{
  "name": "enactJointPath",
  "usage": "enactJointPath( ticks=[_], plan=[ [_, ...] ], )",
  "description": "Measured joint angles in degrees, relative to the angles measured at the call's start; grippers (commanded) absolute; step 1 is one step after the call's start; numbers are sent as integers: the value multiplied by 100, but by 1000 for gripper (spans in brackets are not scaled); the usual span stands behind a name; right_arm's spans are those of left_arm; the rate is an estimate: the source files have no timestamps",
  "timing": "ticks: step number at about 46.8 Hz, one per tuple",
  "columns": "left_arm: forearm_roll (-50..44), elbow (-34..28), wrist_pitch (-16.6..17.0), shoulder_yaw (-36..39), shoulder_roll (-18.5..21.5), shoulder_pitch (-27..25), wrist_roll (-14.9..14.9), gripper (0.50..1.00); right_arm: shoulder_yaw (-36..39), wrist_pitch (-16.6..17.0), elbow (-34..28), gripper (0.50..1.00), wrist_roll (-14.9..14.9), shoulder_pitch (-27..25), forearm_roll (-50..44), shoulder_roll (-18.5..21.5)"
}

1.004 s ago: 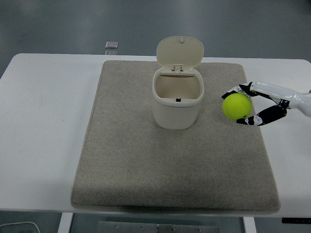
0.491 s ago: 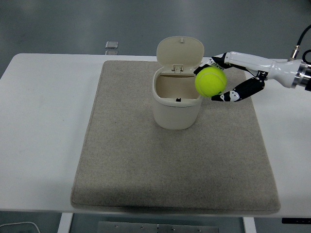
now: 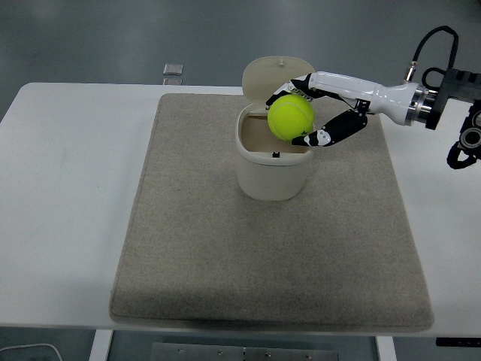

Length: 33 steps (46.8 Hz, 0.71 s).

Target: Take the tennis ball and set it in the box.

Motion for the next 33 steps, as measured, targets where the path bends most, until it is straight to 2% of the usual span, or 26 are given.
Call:
enactJointPath(
  ticks=[4, 10, 12, 33],
  plan=[
    [0, 0, 0, 0, 0, 2, 0, 992, -8, -13, -11, 754, -29, 0, -15, 11],
    [0, 0, 1, 0, 0, 2, 0, 992, -9, -18, -41, 870, -31, -4, -20, 36],
    [0, 0, 0, 0, 0, 2, 0, 992, -10, -19, -45, 895, -31, -11, -20, 38],
    [0, 0, 0, 0, 0, 2, 0, 992, -9, 65, -44, 897, -22, -51, 69, -16]
  ],
)
